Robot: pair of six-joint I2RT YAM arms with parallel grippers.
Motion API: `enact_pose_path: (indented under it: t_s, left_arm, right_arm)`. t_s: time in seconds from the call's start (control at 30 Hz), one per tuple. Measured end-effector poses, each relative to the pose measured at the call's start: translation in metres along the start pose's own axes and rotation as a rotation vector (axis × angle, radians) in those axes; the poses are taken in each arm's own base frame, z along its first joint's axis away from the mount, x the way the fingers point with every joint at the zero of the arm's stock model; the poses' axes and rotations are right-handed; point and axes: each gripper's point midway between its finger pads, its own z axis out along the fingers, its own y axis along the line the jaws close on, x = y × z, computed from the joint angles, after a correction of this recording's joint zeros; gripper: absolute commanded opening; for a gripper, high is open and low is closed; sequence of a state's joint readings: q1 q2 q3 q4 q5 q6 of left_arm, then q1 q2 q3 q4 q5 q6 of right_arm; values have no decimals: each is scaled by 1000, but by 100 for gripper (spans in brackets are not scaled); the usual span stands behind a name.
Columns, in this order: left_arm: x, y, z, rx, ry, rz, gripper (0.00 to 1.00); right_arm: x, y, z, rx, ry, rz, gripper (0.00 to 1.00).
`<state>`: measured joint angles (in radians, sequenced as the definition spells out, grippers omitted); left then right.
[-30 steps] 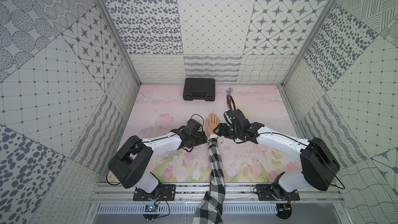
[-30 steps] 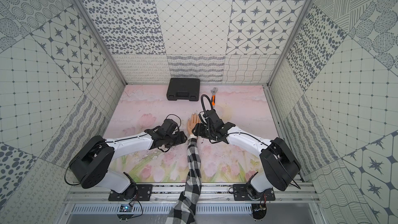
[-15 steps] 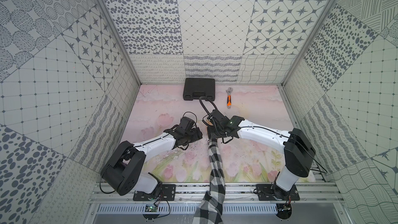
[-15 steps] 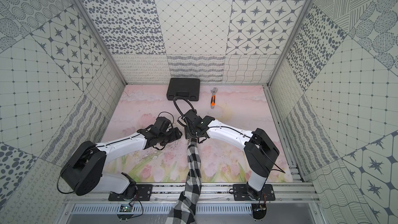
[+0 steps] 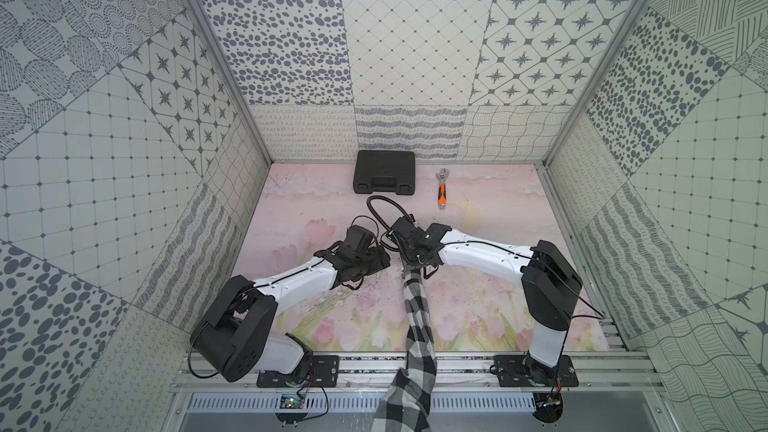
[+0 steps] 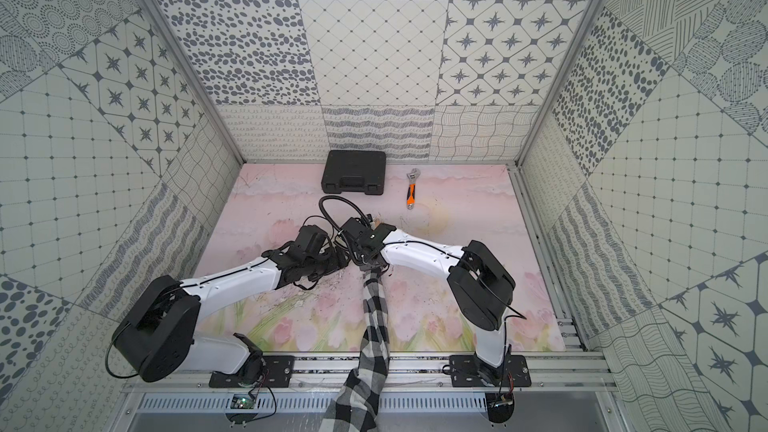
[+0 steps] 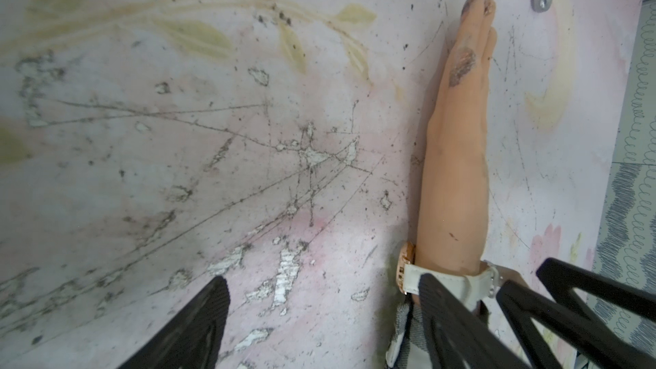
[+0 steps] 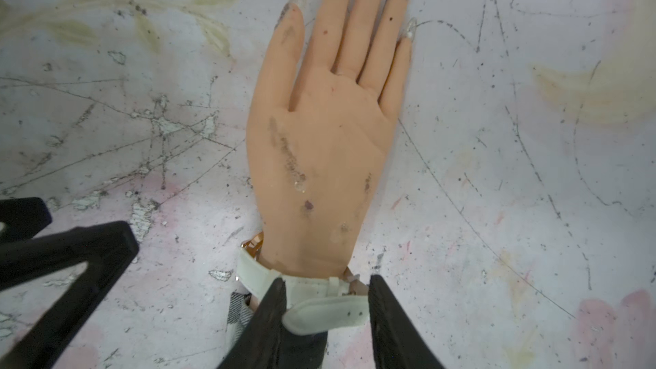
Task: Take off the watch
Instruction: Untie the watch from the hand.
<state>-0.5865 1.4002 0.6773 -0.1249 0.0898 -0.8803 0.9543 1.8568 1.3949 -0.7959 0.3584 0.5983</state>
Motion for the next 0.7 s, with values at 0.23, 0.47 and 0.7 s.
enact_pose_path:
  t_s: [0.23,0.47,0.7]
  left_arm:
    - [1,0,0,3,3,0,86]
    - [3,-6,0,26,23,1,87]
    - [4,-17,1,68,51,3,89]
  right_arm:
    - [2,-2,1,7,1,-9,0]
    - [-9,6,-20,-90,-43,24,0]
    - [-25,18,-43,-252,-99,98,0]
